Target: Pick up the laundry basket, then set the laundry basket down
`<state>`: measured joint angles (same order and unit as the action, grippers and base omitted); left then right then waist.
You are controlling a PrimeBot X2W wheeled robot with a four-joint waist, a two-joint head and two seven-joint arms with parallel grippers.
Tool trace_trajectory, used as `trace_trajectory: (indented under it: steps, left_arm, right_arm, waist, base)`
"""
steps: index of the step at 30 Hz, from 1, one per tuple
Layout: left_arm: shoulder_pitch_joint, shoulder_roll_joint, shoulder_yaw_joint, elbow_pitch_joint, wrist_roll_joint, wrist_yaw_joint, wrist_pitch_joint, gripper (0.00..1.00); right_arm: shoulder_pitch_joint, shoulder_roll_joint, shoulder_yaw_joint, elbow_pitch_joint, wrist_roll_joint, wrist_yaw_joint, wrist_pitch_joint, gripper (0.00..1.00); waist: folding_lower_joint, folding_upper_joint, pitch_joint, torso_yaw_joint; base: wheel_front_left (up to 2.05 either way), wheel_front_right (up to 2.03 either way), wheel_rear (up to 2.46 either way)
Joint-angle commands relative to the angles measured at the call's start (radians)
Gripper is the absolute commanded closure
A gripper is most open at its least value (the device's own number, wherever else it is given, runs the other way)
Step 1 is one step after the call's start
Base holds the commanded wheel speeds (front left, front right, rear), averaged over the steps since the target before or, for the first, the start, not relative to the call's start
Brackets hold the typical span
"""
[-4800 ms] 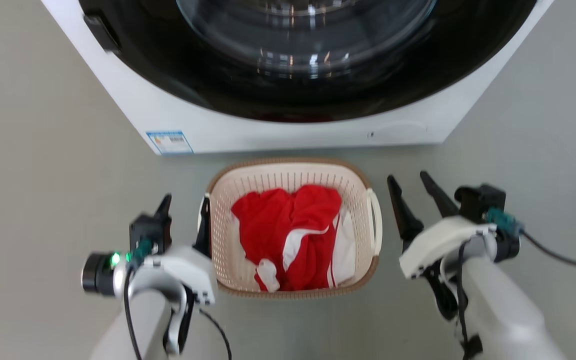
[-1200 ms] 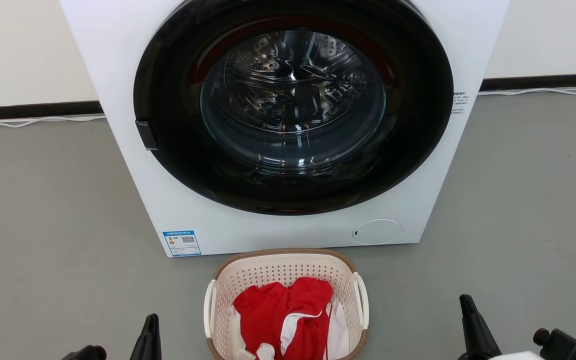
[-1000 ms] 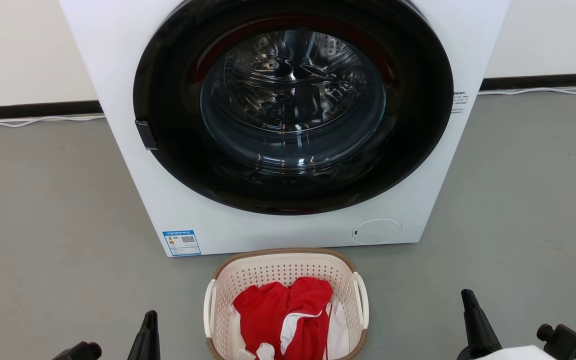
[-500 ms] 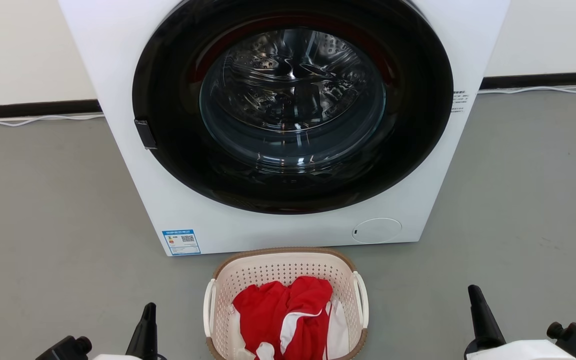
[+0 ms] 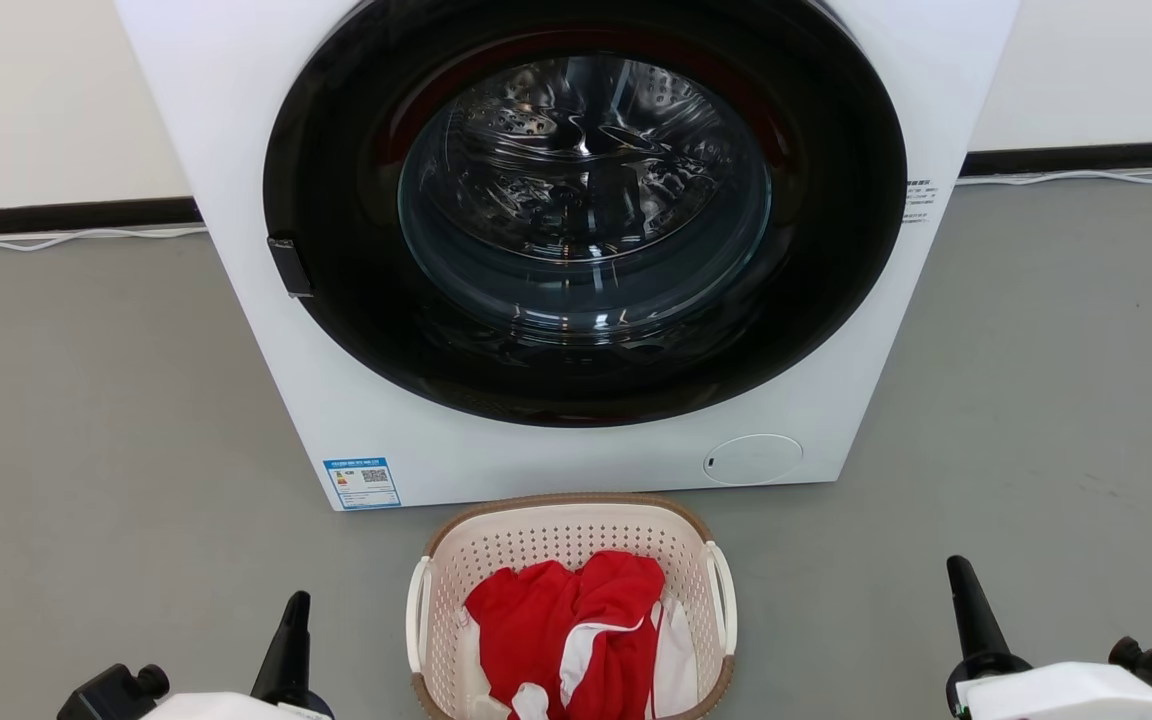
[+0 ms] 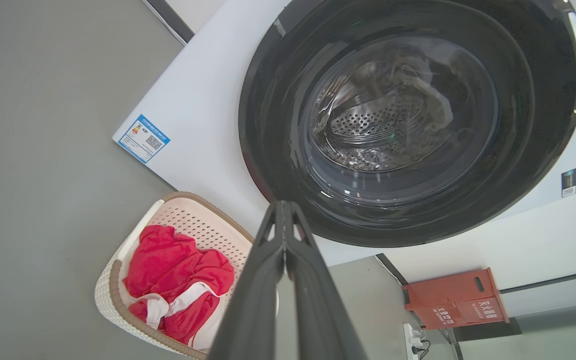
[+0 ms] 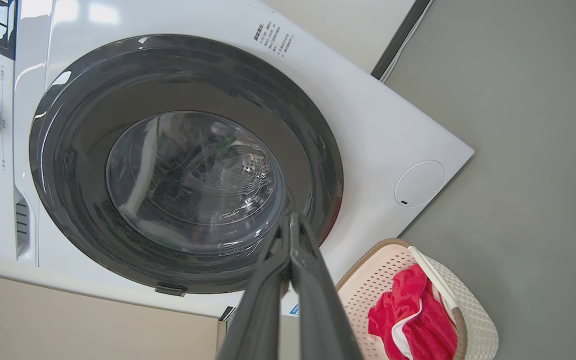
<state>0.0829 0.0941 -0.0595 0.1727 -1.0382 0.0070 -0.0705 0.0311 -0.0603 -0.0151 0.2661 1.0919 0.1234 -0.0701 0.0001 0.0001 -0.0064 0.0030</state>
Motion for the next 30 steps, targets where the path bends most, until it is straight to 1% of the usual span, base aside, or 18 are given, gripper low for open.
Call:
trace_trajectory:
  steps: [1,30]
  left_arm:
    - [-0.057,0.004,0.028,-0.017,-0.029,-0.016,0.005,1.0]
    - [-0.136,-0.007,0.092,0.036,-0.376,-0.09,0.093,1.0]
  right_arm:
    - [-0.055,-0.014,0.007,-0.025,0.026,0.004,0.013,1.0]
    - [-0.104,-0.014,-0.037,-0.024,0.34,0.006,0.099,1.0]
  waist:
    - [-0.0001,-0.0001,0.0,0.0]
    - [-0.0001,-0.0001,0.006,-0.002]
  base:
    - [0.0,0.0,0.0]
    - [0.0,0.0,0.0]
